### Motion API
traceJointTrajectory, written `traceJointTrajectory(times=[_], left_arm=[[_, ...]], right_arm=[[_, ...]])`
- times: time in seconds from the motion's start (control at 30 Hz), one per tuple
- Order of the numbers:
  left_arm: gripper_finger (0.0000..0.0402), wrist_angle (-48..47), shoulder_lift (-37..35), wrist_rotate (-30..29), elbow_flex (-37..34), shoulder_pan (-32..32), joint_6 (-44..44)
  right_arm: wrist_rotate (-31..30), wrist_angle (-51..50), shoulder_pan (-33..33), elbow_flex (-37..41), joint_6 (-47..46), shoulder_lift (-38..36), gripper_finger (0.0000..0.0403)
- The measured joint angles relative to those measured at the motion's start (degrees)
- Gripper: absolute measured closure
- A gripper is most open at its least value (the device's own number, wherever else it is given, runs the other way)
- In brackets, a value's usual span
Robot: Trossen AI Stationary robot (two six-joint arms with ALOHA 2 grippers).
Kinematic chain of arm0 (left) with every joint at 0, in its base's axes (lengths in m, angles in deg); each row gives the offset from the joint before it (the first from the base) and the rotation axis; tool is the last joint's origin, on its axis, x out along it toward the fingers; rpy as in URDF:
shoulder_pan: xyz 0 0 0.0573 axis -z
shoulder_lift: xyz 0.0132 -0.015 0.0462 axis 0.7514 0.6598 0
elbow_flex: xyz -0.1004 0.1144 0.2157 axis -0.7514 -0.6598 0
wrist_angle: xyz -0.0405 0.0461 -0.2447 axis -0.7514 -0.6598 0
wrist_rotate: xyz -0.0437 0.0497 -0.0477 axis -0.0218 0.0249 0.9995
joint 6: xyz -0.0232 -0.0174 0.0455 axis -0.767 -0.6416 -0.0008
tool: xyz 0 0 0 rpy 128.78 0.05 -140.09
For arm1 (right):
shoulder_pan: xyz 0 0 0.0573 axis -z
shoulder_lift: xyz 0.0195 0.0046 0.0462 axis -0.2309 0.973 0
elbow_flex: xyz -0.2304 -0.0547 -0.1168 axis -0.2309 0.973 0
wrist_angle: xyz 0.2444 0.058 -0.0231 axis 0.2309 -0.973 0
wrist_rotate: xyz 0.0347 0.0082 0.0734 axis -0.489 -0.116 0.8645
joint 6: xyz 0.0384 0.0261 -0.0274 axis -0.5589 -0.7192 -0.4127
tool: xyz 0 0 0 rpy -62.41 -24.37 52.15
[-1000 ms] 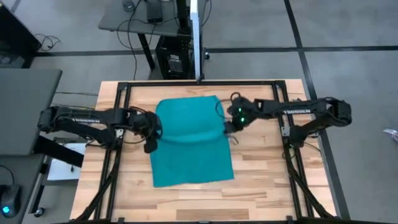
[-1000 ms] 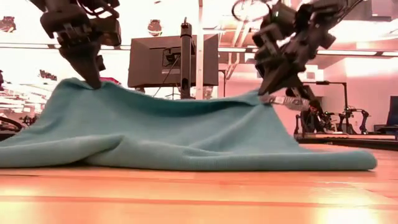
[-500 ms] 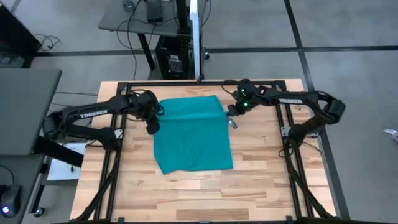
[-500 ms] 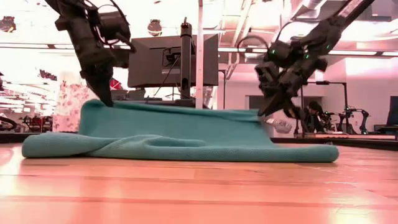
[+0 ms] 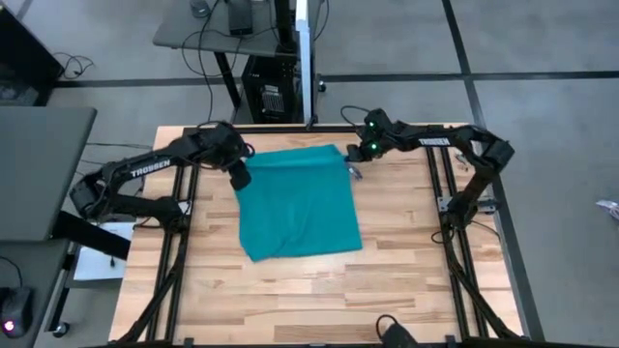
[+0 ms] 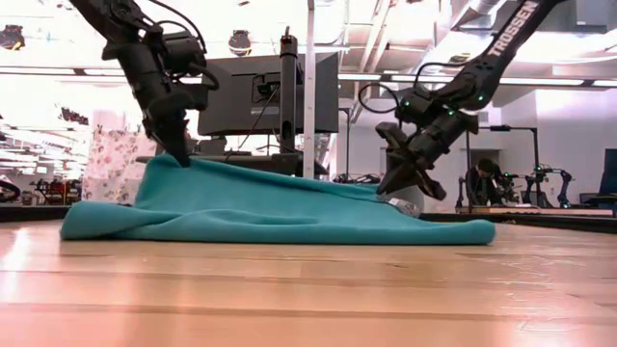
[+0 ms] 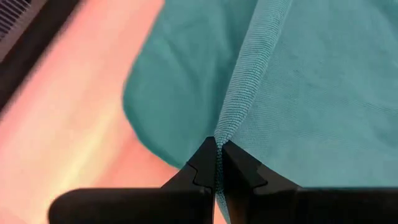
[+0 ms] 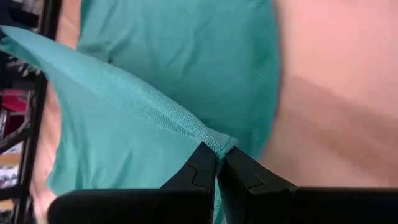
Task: Roll towel
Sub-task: Fold the blue towel
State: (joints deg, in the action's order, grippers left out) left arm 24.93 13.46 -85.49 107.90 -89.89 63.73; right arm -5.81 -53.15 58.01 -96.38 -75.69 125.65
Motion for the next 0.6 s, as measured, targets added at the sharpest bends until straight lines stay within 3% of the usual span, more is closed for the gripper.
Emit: traceJointTrajectory(times=[0.2, 0.6], left_arm=[[0.0402, 3.5, 3.7, 0.1, -0.1, -4.4, 2.7], [0.0402, 6.7, 6.9, 0.3, -0.1, -8.3, 5.0]], right_arm=[[0.0, -0.2, 0.0, -2.0, 0.1, 4.1, 0.0403], [-0.6, 0.0, 3.1, -4.9, 0.9, 4.0, 0.0403]])
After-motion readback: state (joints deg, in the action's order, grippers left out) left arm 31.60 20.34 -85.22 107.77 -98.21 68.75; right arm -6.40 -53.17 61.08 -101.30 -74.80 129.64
